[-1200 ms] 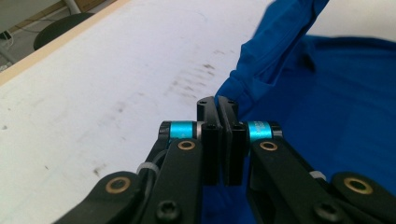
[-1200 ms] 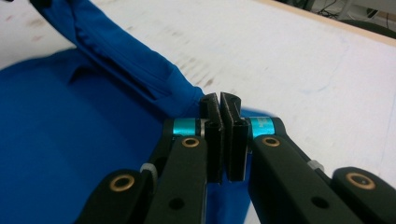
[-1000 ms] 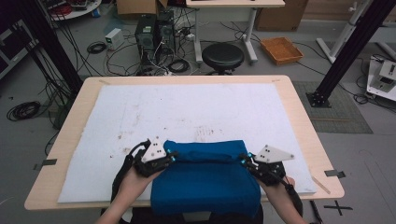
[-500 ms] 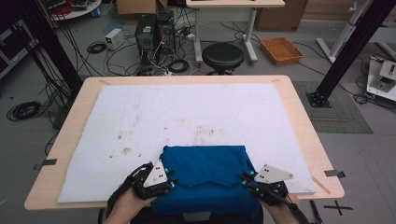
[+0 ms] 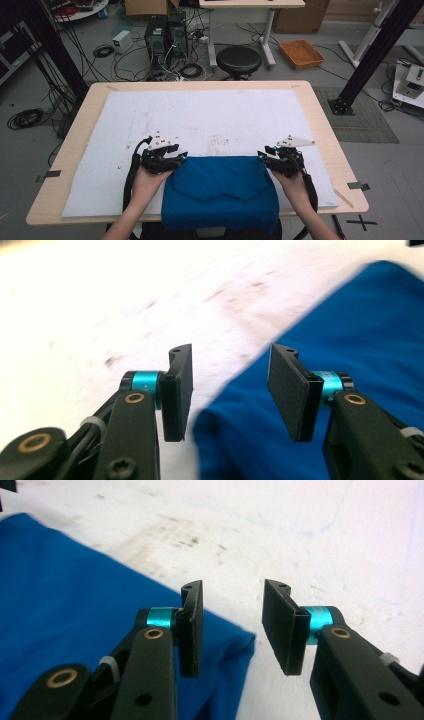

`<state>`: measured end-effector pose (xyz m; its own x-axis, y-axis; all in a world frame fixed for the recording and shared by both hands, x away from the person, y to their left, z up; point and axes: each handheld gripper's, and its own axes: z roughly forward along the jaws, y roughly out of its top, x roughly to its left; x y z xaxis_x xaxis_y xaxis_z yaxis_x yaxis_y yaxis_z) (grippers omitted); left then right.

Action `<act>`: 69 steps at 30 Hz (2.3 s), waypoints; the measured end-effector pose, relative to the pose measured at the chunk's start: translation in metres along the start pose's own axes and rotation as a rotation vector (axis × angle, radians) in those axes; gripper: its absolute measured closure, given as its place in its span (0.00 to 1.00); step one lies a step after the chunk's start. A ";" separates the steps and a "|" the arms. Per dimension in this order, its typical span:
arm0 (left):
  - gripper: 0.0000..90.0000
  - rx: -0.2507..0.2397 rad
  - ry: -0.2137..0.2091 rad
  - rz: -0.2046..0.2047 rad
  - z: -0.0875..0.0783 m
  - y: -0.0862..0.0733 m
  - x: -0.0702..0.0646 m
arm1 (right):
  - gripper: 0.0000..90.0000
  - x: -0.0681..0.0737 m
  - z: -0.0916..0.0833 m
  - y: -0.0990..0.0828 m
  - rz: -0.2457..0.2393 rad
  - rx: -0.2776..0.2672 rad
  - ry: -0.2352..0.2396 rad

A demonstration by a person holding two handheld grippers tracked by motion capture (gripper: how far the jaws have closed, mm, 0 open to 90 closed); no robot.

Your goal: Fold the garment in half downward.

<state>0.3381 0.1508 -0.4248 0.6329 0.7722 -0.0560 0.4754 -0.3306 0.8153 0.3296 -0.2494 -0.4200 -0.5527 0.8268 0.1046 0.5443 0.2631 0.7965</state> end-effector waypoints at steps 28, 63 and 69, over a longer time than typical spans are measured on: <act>0.94 0.084 -0.036 0.007 0.014 -0.006 0.018 | 0.94 -0.018 0.023 0.002 -0.018 0.062 0.046; 0.64 0.030 0.068 -0.057 0.016 0.031 0.045 | 0.73 -0.050 0.032 0.044 0.021 -0.038 -0.088; 0.65 0.078 0.018 -0.108 0.006 0.008 0.027 | 0.73 -0.035 0.011 0.020 0.040 -0.033 -0.046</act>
<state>0.3625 0.1664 -0.4233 0.5647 0.8150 -0.1300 0.5865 -0.2855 0.7579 0.3665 -0.2674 -0.4141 -0.5008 0.8586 0.1094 0.5435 0.2136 0.8118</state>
